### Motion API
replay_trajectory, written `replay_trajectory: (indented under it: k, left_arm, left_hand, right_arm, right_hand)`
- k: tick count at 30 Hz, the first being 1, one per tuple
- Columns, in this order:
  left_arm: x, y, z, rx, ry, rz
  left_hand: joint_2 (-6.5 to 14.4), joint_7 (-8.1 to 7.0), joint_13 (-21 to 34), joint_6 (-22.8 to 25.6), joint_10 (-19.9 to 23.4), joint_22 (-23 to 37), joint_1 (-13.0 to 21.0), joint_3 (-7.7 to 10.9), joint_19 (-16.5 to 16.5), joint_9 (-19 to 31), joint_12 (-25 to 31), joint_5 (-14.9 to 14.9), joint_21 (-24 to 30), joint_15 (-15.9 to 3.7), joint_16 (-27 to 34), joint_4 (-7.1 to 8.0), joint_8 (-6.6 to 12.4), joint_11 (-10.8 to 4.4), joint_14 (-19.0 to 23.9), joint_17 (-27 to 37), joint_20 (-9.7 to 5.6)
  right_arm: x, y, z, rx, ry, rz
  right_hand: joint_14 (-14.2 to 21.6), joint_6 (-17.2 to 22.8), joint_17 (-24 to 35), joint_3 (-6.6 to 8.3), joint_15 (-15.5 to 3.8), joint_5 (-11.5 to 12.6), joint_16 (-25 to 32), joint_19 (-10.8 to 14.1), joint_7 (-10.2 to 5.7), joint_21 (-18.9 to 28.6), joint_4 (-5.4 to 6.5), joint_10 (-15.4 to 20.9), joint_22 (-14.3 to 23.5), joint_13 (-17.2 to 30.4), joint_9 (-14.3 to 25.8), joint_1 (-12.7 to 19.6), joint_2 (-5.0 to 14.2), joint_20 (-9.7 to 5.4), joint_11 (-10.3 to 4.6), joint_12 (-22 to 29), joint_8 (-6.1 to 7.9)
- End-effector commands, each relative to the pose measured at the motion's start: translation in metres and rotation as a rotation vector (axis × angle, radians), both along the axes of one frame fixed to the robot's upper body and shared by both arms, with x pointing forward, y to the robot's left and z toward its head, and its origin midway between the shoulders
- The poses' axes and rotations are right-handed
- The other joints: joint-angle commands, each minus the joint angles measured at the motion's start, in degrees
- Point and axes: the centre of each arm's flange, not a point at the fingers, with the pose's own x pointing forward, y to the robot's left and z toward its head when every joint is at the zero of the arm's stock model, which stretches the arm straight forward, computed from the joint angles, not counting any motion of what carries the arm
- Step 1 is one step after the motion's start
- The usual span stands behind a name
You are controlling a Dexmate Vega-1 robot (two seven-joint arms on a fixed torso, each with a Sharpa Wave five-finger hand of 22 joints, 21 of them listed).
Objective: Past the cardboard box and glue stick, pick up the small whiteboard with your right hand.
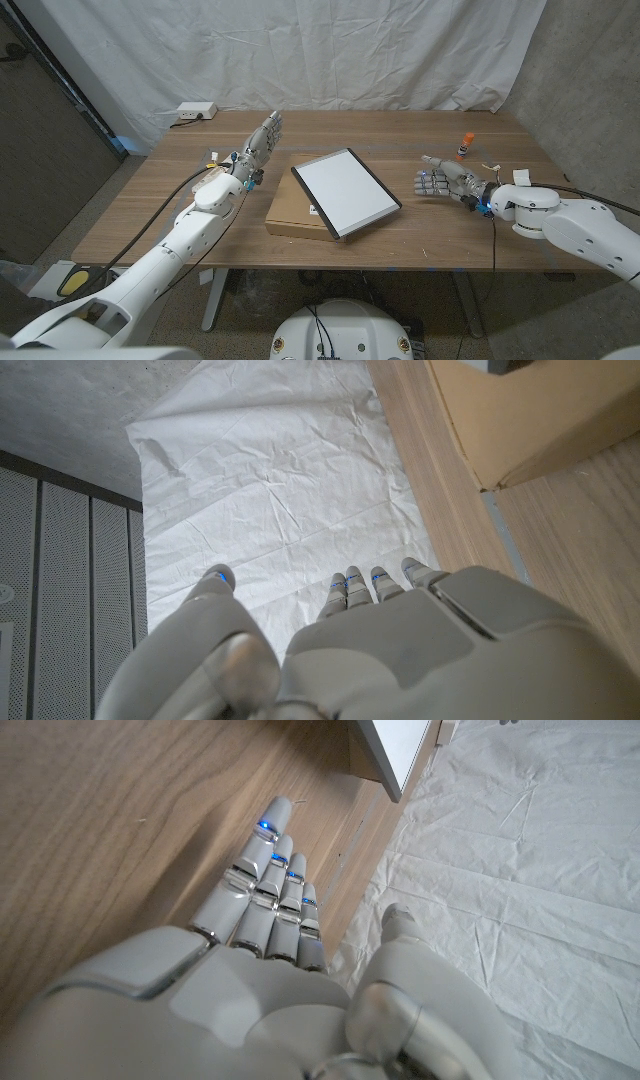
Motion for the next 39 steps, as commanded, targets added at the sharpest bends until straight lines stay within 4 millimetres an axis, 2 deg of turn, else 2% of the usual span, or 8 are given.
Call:
replay_trajectory:
  k: [1, 11, 16, 26, 30, 39]
  left_arm:
    - [-0.004, -0.002, -0.002, 0.000, -0.005, 0.003]
    - [-0.005, -0.005, -0.007, 0.002, 0.007, -0.007]
    - [-0.009, -0.006, -0.007, 0.007, 0.006, 0.000]
    - [-0.010, -0.004, -0.008, -0.002, 0.007, -0.002]
    - [-0.010, -0.004, -0.007, -0.003, 0.004, -0.003]
    - [-0.008, -0.003, -0.006, -0.003, -0.001, -0.010]
  left_hand:
    - [0.0, -0.13, 0.1, -0.6, -0.5, 0.2, 0.8, -0.14, -0.3, 0.3, 0.0, 0.2, 0.4, 0.17, 0.4, -0.01, -0.05, -0.06, -0.1, 0.1, -2.02]
    - [0.0, -0.07, 0.1, -0.7, -0.6, 0.2, 0.8, -0.26, -0.5, 0.3, 0.0, 0.3, 0.3, 0.31, 0.4, -0.02, -0.02, -0.08, -0.1, 0.1, -1.90]
    - [0.1, -0.04, 0.1, -0.7, -0.6, 0.2, 0.9, -0.31, -0.5, 0.3, 0.0, 0.3, 0.3, 0.33, 0.4, -0.03, 0.00, -0.05, -0.2, 0.1, -1.88]
    - [0.1, -0.07, 0.1, -0.7, -0.6, 0.2, 0.9, -0.41, -0.6, 0.3, 0.0, 0.3, 0.3, 0.38, 0.4, -0.03, 0.03, -0.06, -0.2, 0.1, -1.81]
    - [0.1, -0.02, 0.1, -0.7, -0.6, 0.2, 0.9, -0.46, -0.6, 0.3, 0.0, 0.3, 0.3, 0.39, 0.4, -0.03, 0.04, -0.04, -0.2, 0.1, -1.76]
    - [0.2, -0.01, 0.1, -0.7, -0.7, 0.2, 0.9, -0.54, -0.7, 0.3, 0.0, 0.3, 0.3, 0.42, 0.4, -0.03, 0.07, 0.01, -0.2, 0.1, -1.62]
  right_arm:
    - [-0.002, -0.001, -0.009, -0.014, 0.035, 0.009]
    - [-0.005, 0.004, -0.010, -0.049, 0.064, 0.031]
    - [-0.007, 0.004, -0.011, -0.069, 0.077, 0.038]
    - [-0.008, 0.007, -0.013, -0.082, 0.096, 0.082]
    - [-0.008, 0.010, -0.013, -0.085, 0.104, 0.108]
    - [-0.006, 0.016, -0.013, -0.095, 0.113, 0.144]
  right_hand:
    - [0.8, 0.1, 0.1, -0.29, -0.09, 0.1, -0.4, 0.7, 0.42, -0.1, 0.16, 0.2, 0.1, 0.3, 0.3, -0.5, 0.04, 0.01, 0.26, 0.3, -0.25]
    - [0.9, 0.4, 0.2, -0.58, 0.33, 0.1, -0.6, 0.8, 0.46, -0.2, 0.31, 0.2, 0.1, 0.3, 0.3, -0.9, -0.22, 0.15, 0.44, 0.2, -0.15]
    - [0.9, 1.8, 0.2, -0.90, 0.42, 0.1, -0.8, 0.9, 1.16, -0.3, 0.47, 0.7, 0.2, 0.3, 0.3, -1.4, -0.48, 0.25, 0.62, 0.2, 0.31]
    - [0.8, 1.6, 0.2, -1.91, 1.06, 0.1, -1.4, 0.9, 1.45, -0.6, 0.45, 0.2, 0.1, 0.4, 0.3, -2.2, -2.09, 0.68, 0.80, -0.2, 0.03]
    - [0.3, 0.7, 0.0, -2.68, 1.25, 0.3, -2.0, 0.4, 1.58, -1.2, -0.38, -0.5, 0.0, 0.4, 0.3, -1.9, -4.18, 1.24, 0.85, -0.7, -0.40]
    - [-0.5, -0.6, -0.1, -2.86, 1.99, 0.9, -2.8, 0.1, 1.97, -1.9, -1.95, -2.0, 0.0, 0.4, 0.2, 0.4, -6.07, 1.62, 1.24, -1.5, -0.83]
